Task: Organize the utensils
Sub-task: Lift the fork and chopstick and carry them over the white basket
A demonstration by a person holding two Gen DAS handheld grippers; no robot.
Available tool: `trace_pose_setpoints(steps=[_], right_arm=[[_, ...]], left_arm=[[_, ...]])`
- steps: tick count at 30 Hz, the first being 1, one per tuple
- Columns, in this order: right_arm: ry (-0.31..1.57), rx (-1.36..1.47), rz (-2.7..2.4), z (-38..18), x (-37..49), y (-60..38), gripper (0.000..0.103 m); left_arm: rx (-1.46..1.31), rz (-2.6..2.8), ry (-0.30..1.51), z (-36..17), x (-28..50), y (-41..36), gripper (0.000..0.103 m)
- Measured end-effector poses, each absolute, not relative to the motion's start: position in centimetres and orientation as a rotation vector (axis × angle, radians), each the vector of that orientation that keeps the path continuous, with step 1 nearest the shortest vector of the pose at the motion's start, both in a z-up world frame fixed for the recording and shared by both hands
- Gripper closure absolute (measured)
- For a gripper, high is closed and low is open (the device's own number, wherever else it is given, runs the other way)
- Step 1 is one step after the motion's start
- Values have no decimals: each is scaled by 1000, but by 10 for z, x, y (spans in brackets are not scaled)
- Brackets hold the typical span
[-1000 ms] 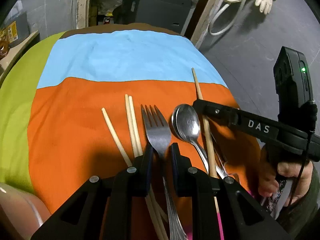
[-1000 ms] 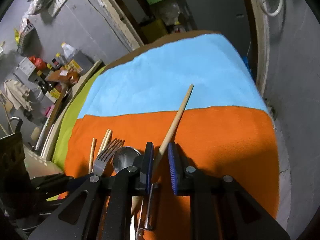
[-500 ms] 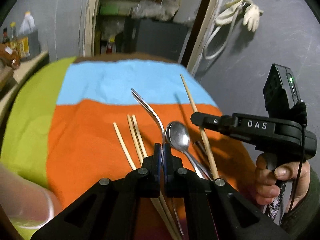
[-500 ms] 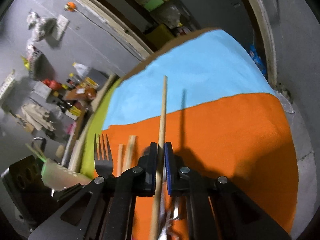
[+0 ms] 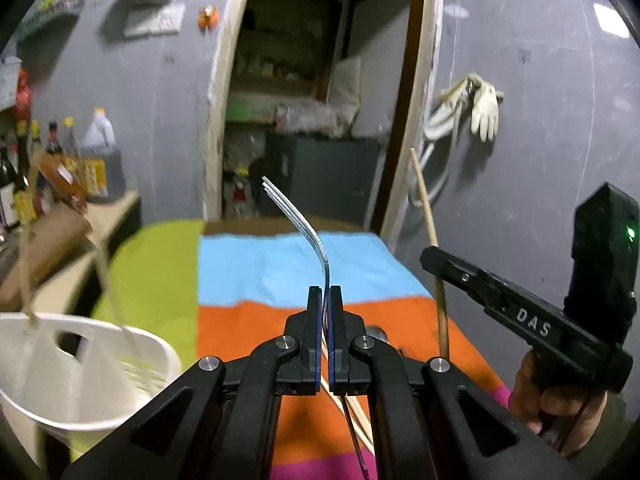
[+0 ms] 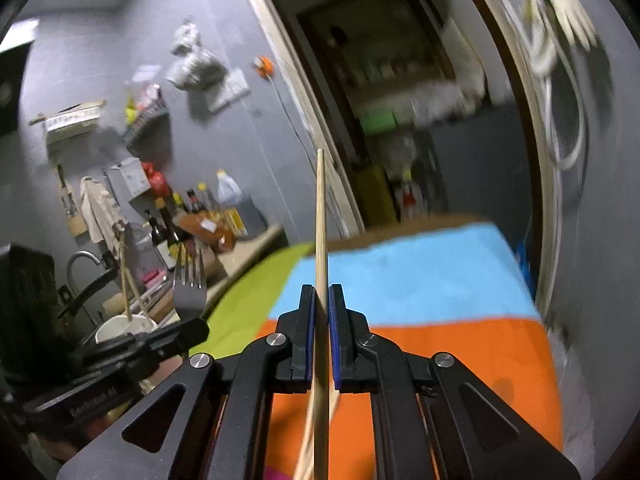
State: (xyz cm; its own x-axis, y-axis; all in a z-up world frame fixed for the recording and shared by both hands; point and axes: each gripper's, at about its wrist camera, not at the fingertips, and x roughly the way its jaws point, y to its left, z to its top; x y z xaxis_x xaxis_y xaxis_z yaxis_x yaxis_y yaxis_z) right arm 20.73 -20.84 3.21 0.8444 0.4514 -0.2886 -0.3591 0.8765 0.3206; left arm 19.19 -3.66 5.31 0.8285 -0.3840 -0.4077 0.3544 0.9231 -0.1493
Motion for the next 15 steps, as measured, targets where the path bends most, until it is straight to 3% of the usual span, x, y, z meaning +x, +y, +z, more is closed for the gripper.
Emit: trace_pose_setpoints(steps=[15], right_arm=[[70,224,568,91,195,-105,98]], left_arm=[[-94,-102,219,103,160,76,103]])
